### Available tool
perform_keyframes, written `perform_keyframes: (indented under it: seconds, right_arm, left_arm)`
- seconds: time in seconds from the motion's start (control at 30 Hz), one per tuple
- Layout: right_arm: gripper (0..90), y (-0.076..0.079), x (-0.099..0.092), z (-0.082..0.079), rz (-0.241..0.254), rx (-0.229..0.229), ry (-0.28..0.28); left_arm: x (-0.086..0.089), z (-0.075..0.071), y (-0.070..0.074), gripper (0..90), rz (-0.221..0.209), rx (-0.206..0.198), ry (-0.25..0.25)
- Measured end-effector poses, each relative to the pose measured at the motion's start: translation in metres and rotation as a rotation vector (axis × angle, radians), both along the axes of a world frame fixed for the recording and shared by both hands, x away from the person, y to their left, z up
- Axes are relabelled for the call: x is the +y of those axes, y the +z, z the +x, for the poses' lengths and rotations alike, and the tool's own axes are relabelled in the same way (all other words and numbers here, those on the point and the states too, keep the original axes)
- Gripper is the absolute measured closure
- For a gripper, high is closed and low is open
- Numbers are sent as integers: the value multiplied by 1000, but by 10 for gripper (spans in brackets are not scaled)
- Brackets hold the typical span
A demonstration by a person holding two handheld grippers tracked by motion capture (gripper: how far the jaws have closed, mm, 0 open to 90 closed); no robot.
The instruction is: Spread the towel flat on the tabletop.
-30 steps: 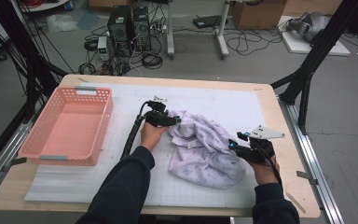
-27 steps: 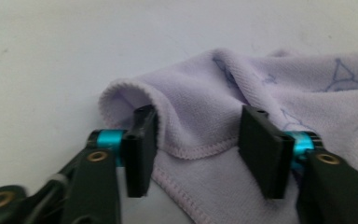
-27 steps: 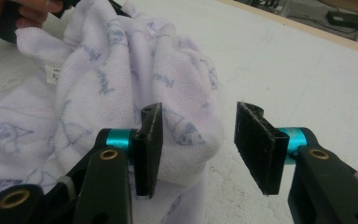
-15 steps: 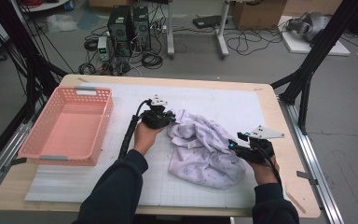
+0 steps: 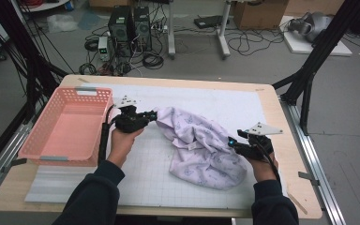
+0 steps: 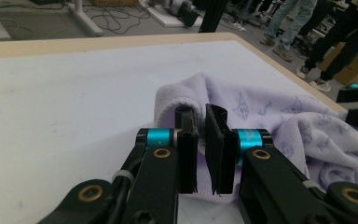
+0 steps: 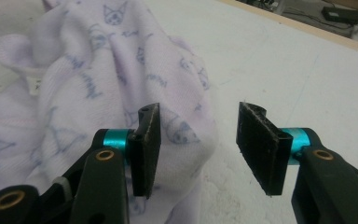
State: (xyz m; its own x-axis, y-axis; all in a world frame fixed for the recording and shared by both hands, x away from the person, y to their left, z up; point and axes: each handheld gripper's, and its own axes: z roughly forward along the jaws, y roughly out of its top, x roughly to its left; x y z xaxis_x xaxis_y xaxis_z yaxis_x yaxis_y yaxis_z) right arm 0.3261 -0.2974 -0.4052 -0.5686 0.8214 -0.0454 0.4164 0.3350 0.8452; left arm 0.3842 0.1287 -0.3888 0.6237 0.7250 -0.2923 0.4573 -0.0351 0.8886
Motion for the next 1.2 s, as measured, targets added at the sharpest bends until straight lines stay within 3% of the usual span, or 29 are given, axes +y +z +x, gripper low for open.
perform_keyframes:
  seconds: [0.17, 0.27, 0.3, 0.37, 0.47, 0.6, 0.8, 0.87, 1.0, 1.1, 1.17, 1.2]
  right_arm:
    - [493, 1, 9, 24, 5, 23, -1]
    - [496, -5, 19, 41, -9, 83, 17]
    - [504, -10, 24, 46, 4, 132, 40]
    - [582, -17, 33, 50, 4, 183, 78]
    - [775, -21, 45, 46, -2, 225, 163]
    - [807, -18, 53, 32, 17, 234, 272]
    - [811, -9, 65, 3, 63, 265, 499]
    - [801, -6, 68, -2, 81, 276, 550]
    - [660, 3, 67, -1, 87, 241, 541]
    - [596, 12, 61, 7, 110, 202, 478]
    - [564, 18, 58, 12, 72, 126, 388]
    - [564, 21, 55, 16, 75, 95, 364]
  left_arm:
    - [16, -10, -7, 829, 0, 8, 30]
    - [20, -11, -10, 829, 31, 13, 40]
    - [21, -11, -10, 829, 37, 12, 42]
    - [20, -12, -9, 829, 48, 2, 47]
    - [19, -12, -9, 828, 93, -8, 61]
    - [21, -12, -11, 828, 156, -1, 87]
    - [29, -15, -15, 828, 157, 4, 140]
    - [33, -16, -18, 828, 147, 11, 148]
    - [34, -19, -23, 827, 161, 21, 140]
    - [33, -21, -25, 827, 163, 22, 136]
    - [32, -21, -26, 827, 170, 15, 135]
    - [32, -22, -26, 827, 172, 15, 134]
